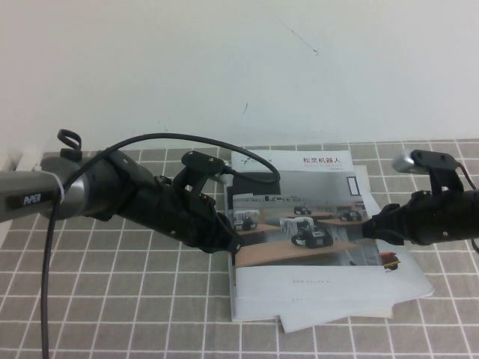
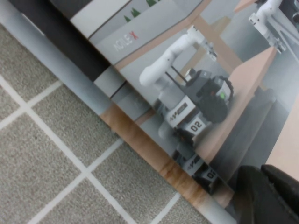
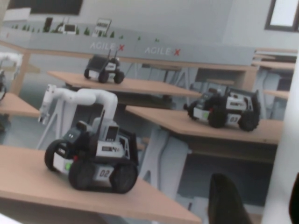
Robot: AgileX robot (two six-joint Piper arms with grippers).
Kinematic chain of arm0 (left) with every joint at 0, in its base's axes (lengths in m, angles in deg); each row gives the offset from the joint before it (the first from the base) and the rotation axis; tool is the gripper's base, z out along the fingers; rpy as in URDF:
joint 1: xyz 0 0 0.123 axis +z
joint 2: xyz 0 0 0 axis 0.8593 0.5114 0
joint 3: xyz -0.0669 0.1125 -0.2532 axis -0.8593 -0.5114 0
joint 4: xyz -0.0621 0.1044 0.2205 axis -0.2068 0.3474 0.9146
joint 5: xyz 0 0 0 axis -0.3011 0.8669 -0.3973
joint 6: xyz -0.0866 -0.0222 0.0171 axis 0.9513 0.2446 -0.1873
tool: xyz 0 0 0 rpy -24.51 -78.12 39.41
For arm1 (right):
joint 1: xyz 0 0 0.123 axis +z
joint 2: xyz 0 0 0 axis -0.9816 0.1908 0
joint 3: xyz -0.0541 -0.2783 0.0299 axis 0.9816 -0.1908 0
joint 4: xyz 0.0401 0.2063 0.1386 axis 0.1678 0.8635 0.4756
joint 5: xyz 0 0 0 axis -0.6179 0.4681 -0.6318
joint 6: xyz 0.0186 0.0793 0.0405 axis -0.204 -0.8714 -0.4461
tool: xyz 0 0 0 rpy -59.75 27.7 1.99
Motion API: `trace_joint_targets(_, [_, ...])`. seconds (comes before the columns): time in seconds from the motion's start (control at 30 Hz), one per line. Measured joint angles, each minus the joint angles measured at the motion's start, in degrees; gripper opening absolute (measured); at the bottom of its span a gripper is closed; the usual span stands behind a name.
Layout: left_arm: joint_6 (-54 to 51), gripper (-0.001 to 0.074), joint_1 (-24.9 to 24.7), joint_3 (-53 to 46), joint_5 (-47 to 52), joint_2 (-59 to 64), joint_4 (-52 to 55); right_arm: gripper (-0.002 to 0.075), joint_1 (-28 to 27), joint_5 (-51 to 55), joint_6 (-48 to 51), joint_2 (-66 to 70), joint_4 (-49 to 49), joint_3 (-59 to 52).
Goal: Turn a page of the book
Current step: Open the closed book
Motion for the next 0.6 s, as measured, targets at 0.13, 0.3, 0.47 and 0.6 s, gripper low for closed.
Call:
trace_joint_targets(0.13, [0.0,-0.0004,0.0,0.1,0.0,0.0,0.0,0.0294,0.0,-0.1,-0.1,0.0,0.5,0.0])
trace_joint_targets(0.3, [0.0,-0.0004,0.0,0.2,0.0,0.0,0.0,0.0294,0.0,0.2,-0.1,0.0,0.8,0.1])
trace_joint_targets(0.47, [0.0,-0.0004,0.0,0.2,0.0,0.0,0.0,0.0294,0.0,1.7,-0.1,0.0,0.8,0.1])
trace_joint_targets(0.6, [0.0,-0.0004,0.0,0.2,0.0,0.0,0.0,0.0294,0.0,1.7,-0.1,0.0,0.8,0.1])
